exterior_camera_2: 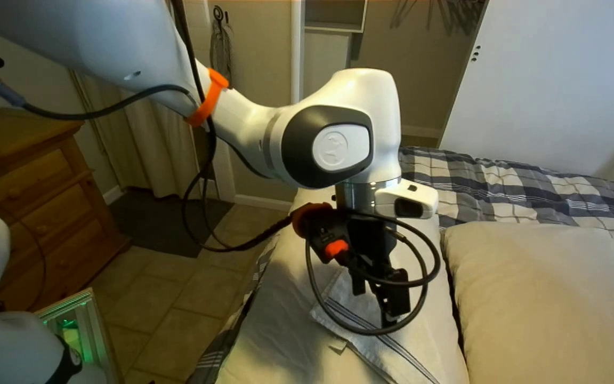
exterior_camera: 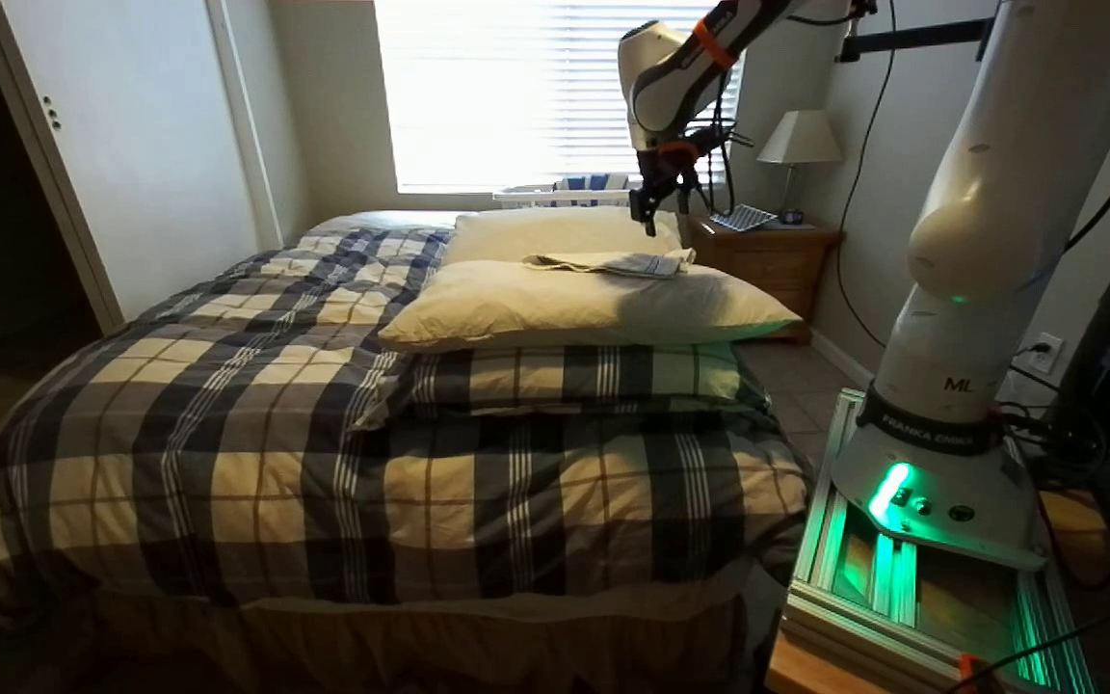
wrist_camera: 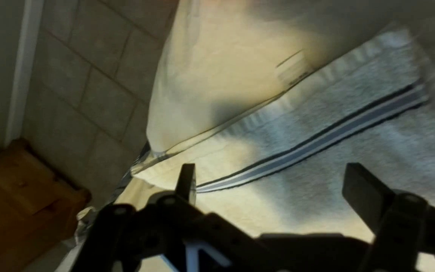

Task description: Unfold the towel on the pillow

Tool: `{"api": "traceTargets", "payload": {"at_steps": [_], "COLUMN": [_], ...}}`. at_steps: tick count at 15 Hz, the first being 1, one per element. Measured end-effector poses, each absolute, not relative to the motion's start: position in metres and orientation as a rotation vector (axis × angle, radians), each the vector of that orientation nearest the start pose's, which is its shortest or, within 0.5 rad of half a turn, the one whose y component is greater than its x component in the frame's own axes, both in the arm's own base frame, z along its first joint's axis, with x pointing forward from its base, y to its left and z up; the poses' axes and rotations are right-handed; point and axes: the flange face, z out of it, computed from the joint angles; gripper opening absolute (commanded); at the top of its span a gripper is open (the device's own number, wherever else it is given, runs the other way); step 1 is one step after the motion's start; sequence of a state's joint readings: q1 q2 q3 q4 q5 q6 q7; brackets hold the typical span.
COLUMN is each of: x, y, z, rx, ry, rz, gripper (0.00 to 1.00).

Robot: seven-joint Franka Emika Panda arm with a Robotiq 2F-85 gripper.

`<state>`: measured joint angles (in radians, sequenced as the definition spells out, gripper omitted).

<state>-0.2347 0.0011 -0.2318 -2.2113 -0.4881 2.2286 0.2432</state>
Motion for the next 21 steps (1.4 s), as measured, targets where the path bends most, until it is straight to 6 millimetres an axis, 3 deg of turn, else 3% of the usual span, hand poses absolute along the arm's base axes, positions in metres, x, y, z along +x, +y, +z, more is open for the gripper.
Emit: {"api": "traceTargets", "payload": {"at_steps": [5, 14, 16, 20, 21], "x": [0.460, 0.450, 0.449, 0.448, 0.449], "y": [-0.224, -0.213, -0.212, -0.211, -0.211], "z": [0.358, 0.337, 0.335, 0.330, 0.329], "rx": [-3.365, -3.355, -3.355, -3.353, -3.353], "ry": [0.657, 0.620, 0.615, 0.610, 0.609], "rz": [0.171, 0.249, 0.252, 0.261, 0.262], "gripper": [1.00, 1.00, 0.74, 0.44, 0.86]}}
